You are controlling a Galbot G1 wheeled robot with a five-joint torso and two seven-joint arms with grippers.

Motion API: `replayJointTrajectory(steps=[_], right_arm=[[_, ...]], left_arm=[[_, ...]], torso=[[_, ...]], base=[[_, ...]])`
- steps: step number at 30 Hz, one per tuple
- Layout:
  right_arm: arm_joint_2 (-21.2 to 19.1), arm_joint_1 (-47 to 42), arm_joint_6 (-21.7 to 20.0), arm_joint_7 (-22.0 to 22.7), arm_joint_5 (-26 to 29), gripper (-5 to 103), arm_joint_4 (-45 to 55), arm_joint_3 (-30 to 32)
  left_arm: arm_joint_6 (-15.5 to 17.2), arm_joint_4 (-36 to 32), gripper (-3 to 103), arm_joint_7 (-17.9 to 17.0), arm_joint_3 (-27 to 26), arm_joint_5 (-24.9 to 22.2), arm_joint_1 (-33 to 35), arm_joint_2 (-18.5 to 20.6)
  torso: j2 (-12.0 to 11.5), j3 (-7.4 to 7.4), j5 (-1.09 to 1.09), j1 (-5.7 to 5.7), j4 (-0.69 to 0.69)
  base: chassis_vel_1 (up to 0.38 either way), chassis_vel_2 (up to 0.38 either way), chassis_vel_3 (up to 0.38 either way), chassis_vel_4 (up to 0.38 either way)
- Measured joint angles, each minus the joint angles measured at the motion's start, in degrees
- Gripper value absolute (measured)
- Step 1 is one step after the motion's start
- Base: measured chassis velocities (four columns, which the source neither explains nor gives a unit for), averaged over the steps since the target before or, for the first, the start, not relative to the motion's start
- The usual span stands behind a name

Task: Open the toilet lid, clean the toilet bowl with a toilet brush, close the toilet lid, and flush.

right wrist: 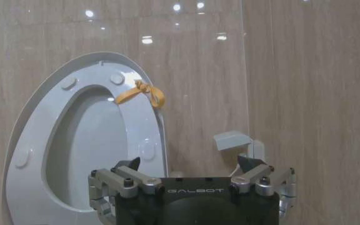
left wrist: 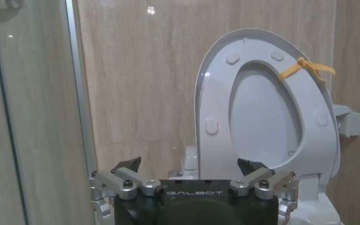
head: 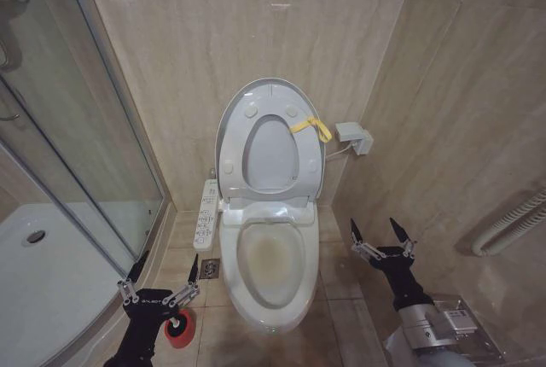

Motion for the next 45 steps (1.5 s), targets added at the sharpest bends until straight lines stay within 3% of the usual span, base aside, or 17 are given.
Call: replayJointTrajectory(steps=[45], right_arm=[[0.00,0.00,0.00,0.00,0.00,100,0.00,0.00]], left_arm=[[0.01,-0.01,100,-0.01,0.00,0.00,0.00,0.00]], torso=[[0.00,0.00,0.00,0.00,0.00]], base=[[0.000,0.000,0.000,0.000]])
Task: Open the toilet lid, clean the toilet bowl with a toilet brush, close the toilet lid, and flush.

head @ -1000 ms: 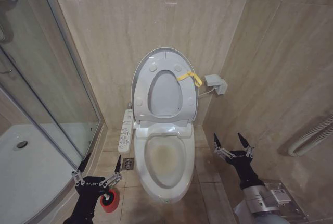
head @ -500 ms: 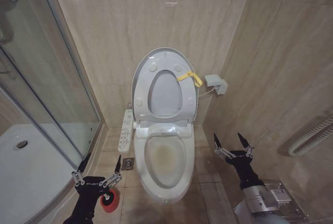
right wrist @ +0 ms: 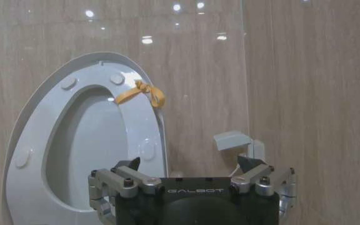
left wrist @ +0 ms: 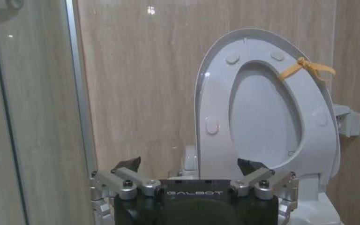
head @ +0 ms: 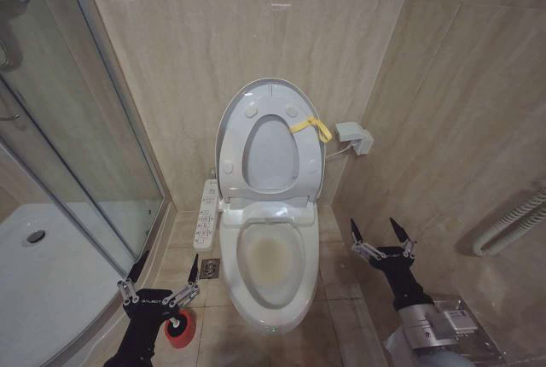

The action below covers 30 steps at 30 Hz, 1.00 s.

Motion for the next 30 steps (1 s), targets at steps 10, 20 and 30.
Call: replayJointTrajectory(steps=[10,20,30], right_arm=[[0.00,0.00,0.00,0.00,0.00,100,0.00,0.00],[0.00,0.00,0.00,0.00,0.00,100,0.00,0.00],[1.33,6.37,-10.34,-0.08,-0.91,100,-2.63,-1.53]], left_arm=[[0.00,0.00,100,0.00,0.00,0.00,0.00,0.00],[0.00,0.00,100,0.00,0.00,0.00,0.00,0.00],[0.00,0.00,100,0.00,0.00,0.00,0.00,0.00]], torso=[[0.00,0.00,0.00,0.00,0.00],[0.00,0.00,0.00,0.00,0.00],[0.00,0.00,0.00,0.00,0.01]], base=[[0.000,0.000,0.000,0.000],[0.000,0.000,0.000,0.000],[0.000,0.000,0.000,0.000]])
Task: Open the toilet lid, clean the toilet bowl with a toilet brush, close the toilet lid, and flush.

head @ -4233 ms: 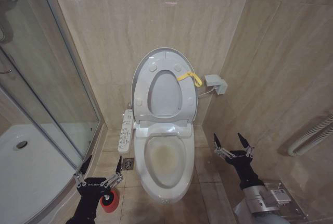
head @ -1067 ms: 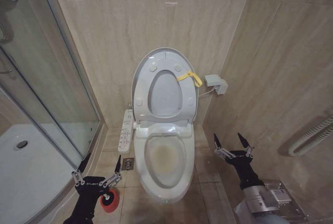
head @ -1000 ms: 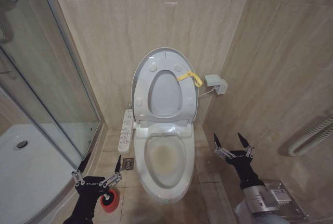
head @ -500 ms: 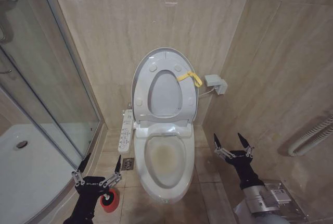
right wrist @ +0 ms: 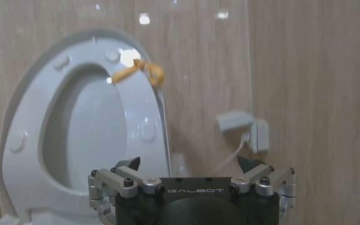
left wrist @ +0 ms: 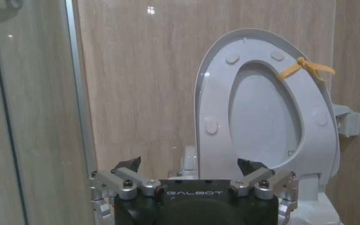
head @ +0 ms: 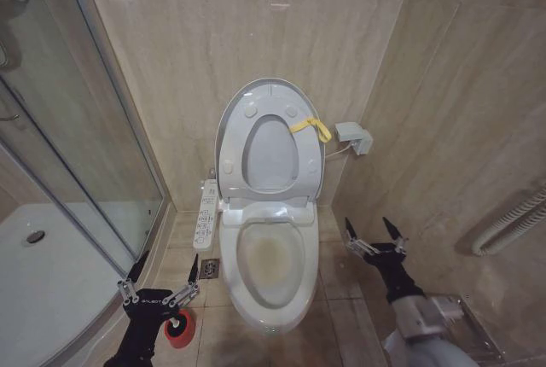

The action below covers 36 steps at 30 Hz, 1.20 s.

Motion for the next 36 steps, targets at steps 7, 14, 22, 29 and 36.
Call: replayJointTrajectory(steps=[7,14,22,29,36], right_arm=[[1.48,7.26,-11.51,-0.17,-0.97,100,-2.92,-1.69],[-1.67,6.77,-12.69,-0.37,7.87,100,6.01,2.39],[-2.43,8.43,-11.25,0.00,7.66,100,4.11,2.60],[-1.28,12.84,-8.76,0.17,3.24,100,-2.94,1.12],[-0.62,16.92,-4.44,0.96,-0.62,100,-10.23,0.58]], left_arm=[[0.00,0.00,100,0.00,0.00,0.00,0.00,0.01],[0.00,0.00,100,-0.01,-0.02,0.00,0.00,0.00],[0.00,0.00,100,0.00,0.00,0.00,0.00,0.00],[0.00,0.00,100,0.00,0.00,0.00,0.00,0.00],[0.00,0.00,100,0.00,0.00,0.00,0.00,0.00]], torso=[[-0.01,0.00,0.02,0.00,0.02],[0.00,0.00,0.01,0.00,0.01],[0.00,0.00,0.00,0.00,0.00],[0.00,0.00,0.00,0.00,0.00],[0.00,0.00,0.00,0.00,0.00]], base=[[0.000,0.000,0.000,0.000],[0.000,0.000,0.000,0.000],[0.000,0.000,0.000,0.000],[0.000,0.000,0.000,0.000],[0.000,0.000,0.000,0.000]])
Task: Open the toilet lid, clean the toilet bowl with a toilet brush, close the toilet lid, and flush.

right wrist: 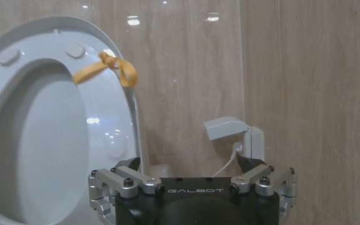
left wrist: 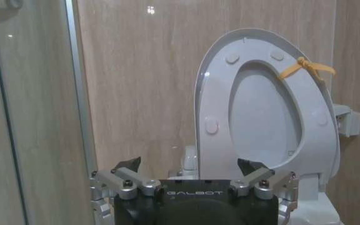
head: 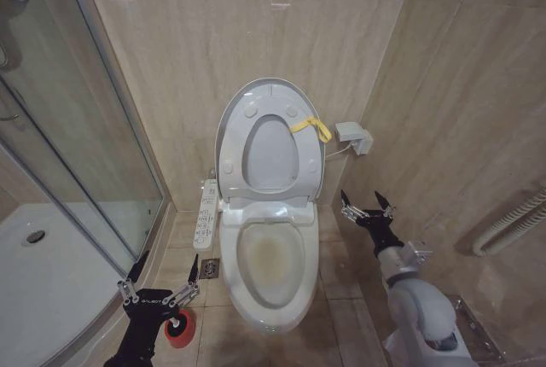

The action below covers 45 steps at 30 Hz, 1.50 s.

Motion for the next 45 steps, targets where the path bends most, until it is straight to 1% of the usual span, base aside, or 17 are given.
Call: replayJointTrajectory(steps=[2,9,14,17,18,20,22,27,29,31,33,35,39,41,43,45], right_arm=[[-0.11,0.59,0.34,0.07,-0.10,100,-0.86,0.00],[-2.18,7.90,1.05,0.47,0.73,100,-6.54,-0.64],[-2.33,12.14,1.17,0.74,1.18,100,-10.10,-1.16],[-2.19,17.06,1.83,0.74,1.28,100,-15.51,-1.68],[-2.19,17.06,1.83,0.74,1.28,100,-15.51,-1.68],[-1.61,20.64,2.53,0.58,0.56,100,-19.47,-1.77],[-1.48,21.55,2.68,0.41,0.20,100,-20.36,-1.78],[-0.99,30.29,4.63,-0.64,-2.19,100,-28.83,-2.32],[-1.00,31.36,4.94,-0.73,-2.52,100,-29.83,-2.45],[-1.01,34.06,5.93,-0.95,-3.86,100,-32.60,-2.74],[-1.00,34.80,6.39,-0.99,-4.48,100,-33.51,-2.90],[-0.86,36.99,8.44,-1.04,-6.93,100,-36.15,-3.14],[-0.45,38.67,10.19,-0.73,-8.67,100,-38.08,-3.47],[-0.01,40.09,12.97,0.23,-11.12,100,-40.04,-3.84],[0.83,41.02,15.83,2.15,-13.45,100,-41.39,-4.35],[1.04,41.23,16.19,2.63,-13.86,100,-41.59,-4.49]], left_arm=[[0.00,0.00,100,0.00,0.00,0.00,0.00,0.00],[0.00,0.00,100,0.00,0.00,0.00,0.00,0.00],[0.00,0.00,100,0.00,0.00,0.00,0.00,0.00],[0.00,0.00,100,0.00,0.00,0.00,0.00,0.00],[0.00,0.00,100,0.00,0.00,0.00,0.00,0.00],[0.00,0.00,100,0.00,0.00,0.00,0.00,0.00],[0.00,0.00,100,0.00,0.00,0.00,0.00,0.00],[0.00,0.00,100,0.01,0.00,0.00,0.00,0.00],[0.00,0.00,100,-0.01,-0.01,0.00,0.00,-0.01],[0.00,0.00,100,0.00,0.00,0.00,0.00,0.00],[0.00,0.00,100,0.00,0.00,0.00,0.00,0.00],[0.00,0.00,100,-0.01,0.00,0.00,0.00,0.00],[0.00,0.00,100,0.00,0.00,0.00,0.00,0.00],[0.00,0.00,100,0.00,0.00,0.00,0.00,0.00],[0.00,0.00,100,0.00,0.00,0.00,0.00,0.00],[0.00,0.00,100,0.00,0.00,0.00,0.00,0.00]], torso=[[0.00,0.00,0.00,0.00,0.00],[0.00,0.00,-0.01,0.00,0.00],[0.00,0.00,0.00,0.00,0.00],[0.00,0.00,0.00,0.00,0.00],[0.00,0.00,0.00,0.00,0.00],[0.00,0.00,0.00,0.00,-0.01],[0.00,0.01,0.01,0.00,0.00],[0.00,0.00,-0.01,0.01,-0.01],[0.00,0.00,-0.01,0.01,0.00],[0.00,0.00,-0.01,0.01,0.00],[0.00,0.00,-0.01,0.01,-0.01],[0.00,0.00,-0.01,0.01,0.00],[0.00,0.00,0.00,0.01,-0.01],[0.00,0.00,-0.01,0.00,-0.01],[0.00,0.00,0.00,0.01,0.00],[0.00,0.00,0.00,0.01,0.00]], base=[[0.000,0.000,0.000,0.000],[0.000,0.000,0.000,0.000],[0.000,0.000,0.000,0.000],[0.000,0.000,0.000,0.000],[0.000,0.000,0.000,0.000],[0.000,0.000,0.000,0.000],[0.000,0.000,0.000,0.000],[0.000,0.000,0.000,0.000],[0.000,0.000,0.000,0.000],[0.000,0.000,0.000,0.000],[0.000,0.000,0.000,0.000],[0.000,0.000,0.000,0.000],[0.000,0.000,0.000,0.000],[0.000,0.000,0.000,0.000],[0.000,0.000,0.000,0.000],[0.000,0.000,0.000,0.000]])
